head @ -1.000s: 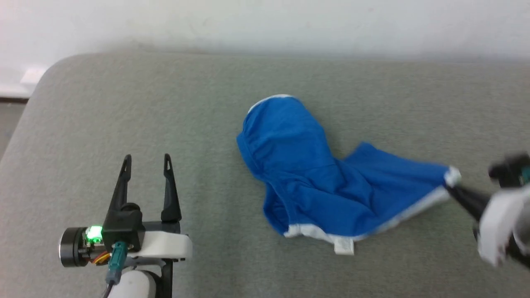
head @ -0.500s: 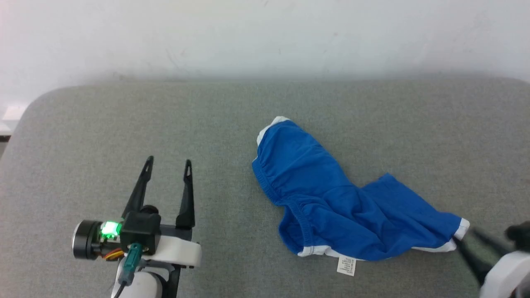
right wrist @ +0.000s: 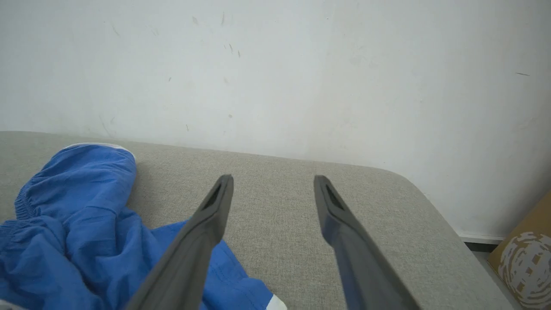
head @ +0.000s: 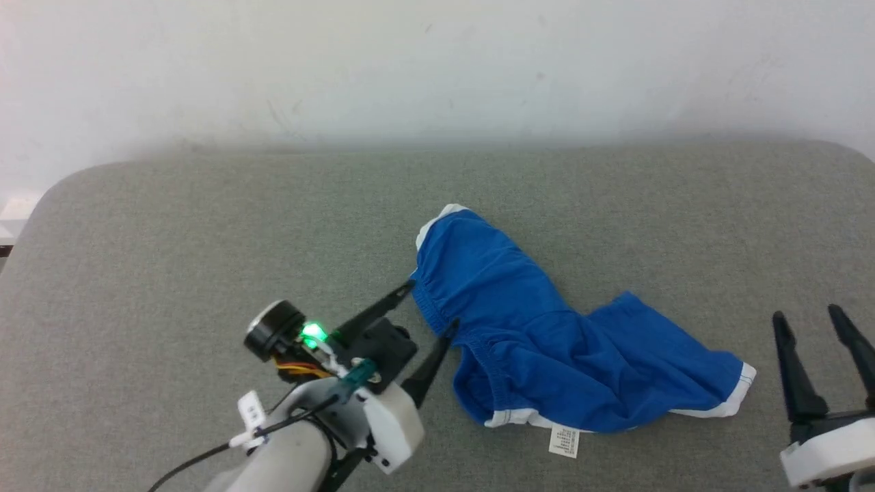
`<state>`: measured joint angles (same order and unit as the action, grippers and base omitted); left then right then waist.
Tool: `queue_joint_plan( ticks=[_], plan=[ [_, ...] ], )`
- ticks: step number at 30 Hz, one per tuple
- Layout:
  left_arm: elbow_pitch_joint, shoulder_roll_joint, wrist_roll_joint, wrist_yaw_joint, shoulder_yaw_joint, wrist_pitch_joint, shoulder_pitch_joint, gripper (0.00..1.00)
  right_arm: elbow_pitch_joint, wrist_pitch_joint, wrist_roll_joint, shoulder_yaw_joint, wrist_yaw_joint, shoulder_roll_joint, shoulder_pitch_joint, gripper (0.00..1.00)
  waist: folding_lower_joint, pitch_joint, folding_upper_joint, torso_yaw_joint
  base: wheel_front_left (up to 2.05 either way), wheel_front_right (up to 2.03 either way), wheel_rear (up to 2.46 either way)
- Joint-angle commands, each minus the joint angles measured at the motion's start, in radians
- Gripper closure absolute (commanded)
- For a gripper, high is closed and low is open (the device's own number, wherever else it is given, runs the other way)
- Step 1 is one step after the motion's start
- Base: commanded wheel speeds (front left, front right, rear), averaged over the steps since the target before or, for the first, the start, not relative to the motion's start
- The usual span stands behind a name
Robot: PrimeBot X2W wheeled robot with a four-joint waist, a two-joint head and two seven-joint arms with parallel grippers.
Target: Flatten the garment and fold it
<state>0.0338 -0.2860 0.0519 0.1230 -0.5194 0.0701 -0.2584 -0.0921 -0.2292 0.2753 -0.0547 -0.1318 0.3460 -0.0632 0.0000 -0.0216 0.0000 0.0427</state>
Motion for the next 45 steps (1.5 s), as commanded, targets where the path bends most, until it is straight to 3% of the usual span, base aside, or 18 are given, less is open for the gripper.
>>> queue_joint_plan(
  ticks=[1, 6, 12, 18, 27, 28, 29, 30, 32, 36, 42, 45],
  plan=[
    [-0.009, -0.013, 0.019, 0.005, -0.026, 0.03, -0.025, 0.0, 0.028, 0.008, -0.02, -0.011, 0.001, -0.024, -0.019, 0.0, 0.0, -0.011, 0.0, -0.008, 0.0, 0.0, 0.0],
    [-0.045, -0.096, 0.14, 0.007, -0.238, 0.214, -0.102, 0.0, 0.124, 0.048, -0.103, -0.037, 0.001, -0.105, -0.064, 0.0, 0.0, -0.053, 0.0, -0.034, 0.0, 0.0, 0.0],
    [-0.062, -0.17, 0.277, 0.007, -0.43, 0.376, -0.19, 0.0, 0.162, 0.061, -0.141, -0.037, 0.001, -0.146, -0.061, 0.0, 0.0, -0.116, 0.0, -0.078, 0.0, 0.0, 0.0],
    [-0.021, -0.192, 0.336, 0.008, -0.522, 0.412, -0.249, 0.0, 0.146, 0.056, -0.146, -0.027, 0.001, -0.159, -0.017, 0.0, 0.0, -0.169, 0.0, -0.125, 0.0, 0.0, 0.0],
    [0.122, -0.153, 0.331, 0.008, -0.616, 0.344, -0.31, 0.0, 0.092, 0.06, -0.136, 0.004, 0.001, -0.151, 0.025, 0.0, 0.0, -0.212, 0.0, -0.15, 0.0, 0.0, 0.0],
    [0.13, -0.149, 0.331, 0.007, -0.616, 0.323, -0.312, 0.18, 0.085, 0.066, -0.132, 0.013, 0.001, -0.139, 0.029, 0.0, 0.0, -0.211, 0.0, -0.148, 0.0, 0.0, 0.0],
    [0.135, -0.146, 0.328, 0.001, -0.607, 0.29, -0.312, 0.7, 0.081, 0.07, -0.127, 0.02, 0.001, -0.123, 0.035, 0.0, 0.0, -0.209, 0.0, -0.146, 0.0, 0.0, 0.0],
    [0.141, -0.143, 0.328, -0.01, -0.597, 0.262, -0.31, 1.0, 0.079, 0.071, -0.125, 0.021, 0.001, -0.104, 0.044, 0.0, 0.0, -0.205, 0.0, -0.142, 0.0, 0.0, 0.0],
    [0.148, -0.143, 0.328, -0.014, -0.594, 0.245, -0.306, 1.0, 0.076, 0.075, -0.123, 0.021, 0.001, -0.081, 0.052, 0.0, 0.0, -0.2, 0.0, -0.137, 0.0, 0.0, 0.0],
    [0.15, -0.149, 0.345, -0.038, -0.572, 0.189, -0.28, 1.0, 0.065, 0.152, -0.098, 0.097, 0.001, 0.048, 0.079, 0.0, 0.0, -0.176, 0.0, -0.115, 0.0, 0.0, 0.0],
    [0.127, -0.173, 0.353, -0.06, -0.566, 0.167, -0.253, 1.0, 0.059, 0.409, 0.107, 0.315, 0.001, 0.309, 0.184, 0.0, 0.0, -0.168, 0.0, -0.087, 0.0, 0.0, 0.0],
    [0.119, -0.174, 0.352, -0.065, -0.568, 0.165, -0.252, 1.0, 0.053, 0.557, 0.221, 0.415, 0.001, 0.406, 0.255, 0.0, 0.0, -0.176, 0.0, -0.074, 0.0, 0.0, 0.0]
  ],
)
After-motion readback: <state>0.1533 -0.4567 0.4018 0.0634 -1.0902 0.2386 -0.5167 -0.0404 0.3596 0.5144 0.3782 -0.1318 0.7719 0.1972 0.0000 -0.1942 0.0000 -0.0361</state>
